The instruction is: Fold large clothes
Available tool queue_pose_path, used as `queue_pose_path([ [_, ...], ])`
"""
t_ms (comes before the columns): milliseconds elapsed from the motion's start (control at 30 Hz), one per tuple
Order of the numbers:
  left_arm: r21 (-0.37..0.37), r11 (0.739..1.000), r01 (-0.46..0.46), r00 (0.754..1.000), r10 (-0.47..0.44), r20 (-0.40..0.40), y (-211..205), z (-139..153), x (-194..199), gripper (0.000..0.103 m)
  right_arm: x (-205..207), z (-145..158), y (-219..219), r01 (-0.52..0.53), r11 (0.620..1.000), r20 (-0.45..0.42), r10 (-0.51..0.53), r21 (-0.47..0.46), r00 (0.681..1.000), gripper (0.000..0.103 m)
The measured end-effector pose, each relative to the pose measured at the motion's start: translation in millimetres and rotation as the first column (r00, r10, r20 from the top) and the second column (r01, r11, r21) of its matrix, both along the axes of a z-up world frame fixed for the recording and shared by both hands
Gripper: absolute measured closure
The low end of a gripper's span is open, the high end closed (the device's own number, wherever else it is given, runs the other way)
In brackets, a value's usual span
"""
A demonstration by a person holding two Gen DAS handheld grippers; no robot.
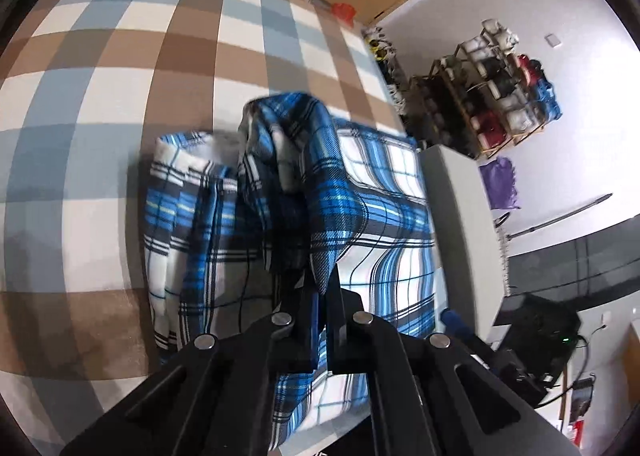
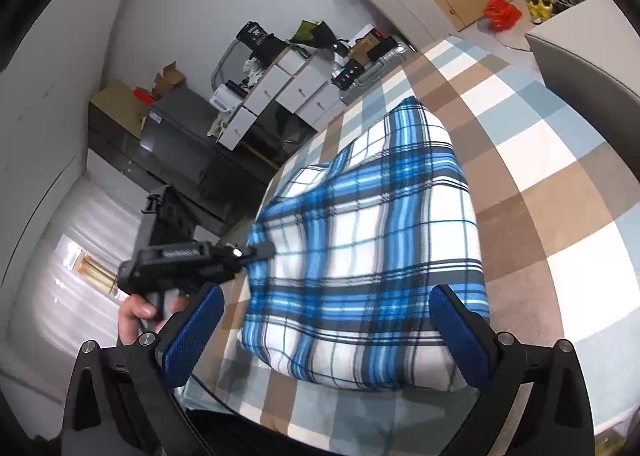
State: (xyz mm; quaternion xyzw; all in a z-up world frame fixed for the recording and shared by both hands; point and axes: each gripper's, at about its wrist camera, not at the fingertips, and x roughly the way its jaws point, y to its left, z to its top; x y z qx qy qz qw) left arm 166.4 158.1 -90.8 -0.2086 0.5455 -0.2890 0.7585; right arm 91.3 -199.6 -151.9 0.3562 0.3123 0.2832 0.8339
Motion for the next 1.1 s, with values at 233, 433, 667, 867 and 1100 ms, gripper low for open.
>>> queue_pose_path([
  [233, -0.002, 1.000, -0.025, 1.000, 0.024, -0.016, 18, -22, -8, 0.103, 2, -4, 0, 0.014, 1.000, -0.027, -0.014, -0.019, 1.000, 0.000],
  [433, -0.014, 0.999, -0.050, 0.997, 0.049, -0.059, 39, -35, -9, 0.103, 8, -9, 1, 0.022, 0.999, -0.072, -0.025, -0.042, 0.997, 0.000],
  [667, 0.081, 0.993, -0.085, 0.996, 0.085, 0.011, 59, -11, -19, 0.029, 33, -8, -32, 0.037, 0.998, -0.100, -0.042, -0.052, 0.994, 0.000],
  [867, 0.013, 0.994, -0.112, 0.991, 0.113, -0.066, 70, -38, -17, 0.029, 84, -40, -26, -0.173, 0.981, -0.264, 0.145, -0.083, 0.954, 0.000],
  [1100, -0.005, 0.997, -0.072, 0.982, 0.070, -0.177, 55, -67, 0, 0.018, 104, -41, -12, -0.280, 0.959, -0.280, 0.257, -0.047, 0.925, 0.000],
])
